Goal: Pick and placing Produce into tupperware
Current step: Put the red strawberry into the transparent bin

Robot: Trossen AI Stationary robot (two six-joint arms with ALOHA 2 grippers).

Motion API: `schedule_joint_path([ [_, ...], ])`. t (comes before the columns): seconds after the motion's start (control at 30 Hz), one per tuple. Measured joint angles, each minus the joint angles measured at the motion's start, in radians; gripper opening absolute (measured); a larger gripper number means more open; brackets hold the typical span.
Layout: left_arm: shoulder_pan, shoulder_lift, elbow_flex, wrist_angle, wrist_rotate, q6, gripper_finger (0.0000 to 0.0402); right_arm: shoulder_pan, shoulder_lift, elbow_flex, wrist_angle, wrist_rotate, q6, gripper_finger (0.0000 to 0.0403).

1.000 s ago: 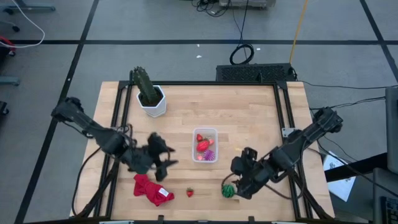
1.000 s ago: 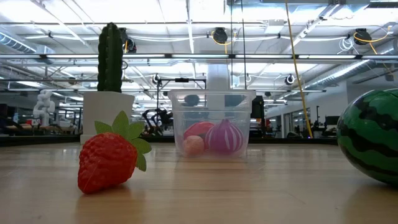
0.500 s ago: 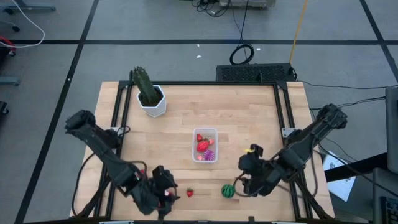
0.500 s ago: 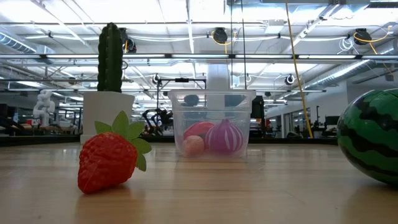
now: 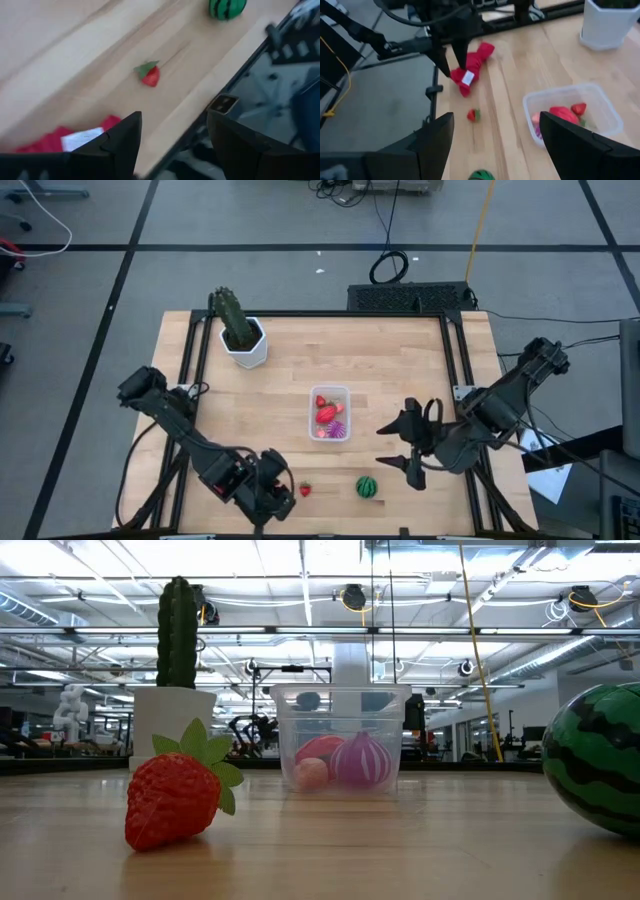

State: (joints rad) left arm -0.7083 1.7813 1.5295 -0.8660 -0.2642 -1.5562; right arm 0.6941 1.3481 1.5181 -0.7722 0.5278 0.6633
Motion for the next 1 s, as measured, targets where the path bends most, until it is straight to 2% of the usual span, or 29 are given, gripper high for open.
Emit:
schedule_joint_path([
  [0.2,0.036,0.018,0.001,0.116,-0.026,-0.047,0.023,0.002,-0.001,0.0,-0.027,-0.003,0.01,0.0286],
  [0.43,0.089,0.116,0.0,0.04,0.052,-0.019,0.023,0.013,-0.003,0.0,-0.033,-0.002,0.051,0.0286],
  [0.53,0.088,0.13,0.0,0.027,0.054,-0.079,0.023,0.015,-0.004,0.0,-0.044,-0.002,0.081,0.0286],
  [0.7,0.057,0.133,0.0,0.06,-0.048,-0.213,0.023,0.015,-0.004,0.0,-0.048,0.03,0.08,0.0286],
  [0.83,0.037,0.133,0.0,0.061,-0.054,-0.28,0.023,0.015,-0.004,0.0,-0.048,0.048,0.067,0.0286],
  [1.0,0.025,0.132,0.0,0.106,-0.052,-0.253,0.023,0.015,-0.004,0.0,-0.048,0.047,0.028,0.0286],
])
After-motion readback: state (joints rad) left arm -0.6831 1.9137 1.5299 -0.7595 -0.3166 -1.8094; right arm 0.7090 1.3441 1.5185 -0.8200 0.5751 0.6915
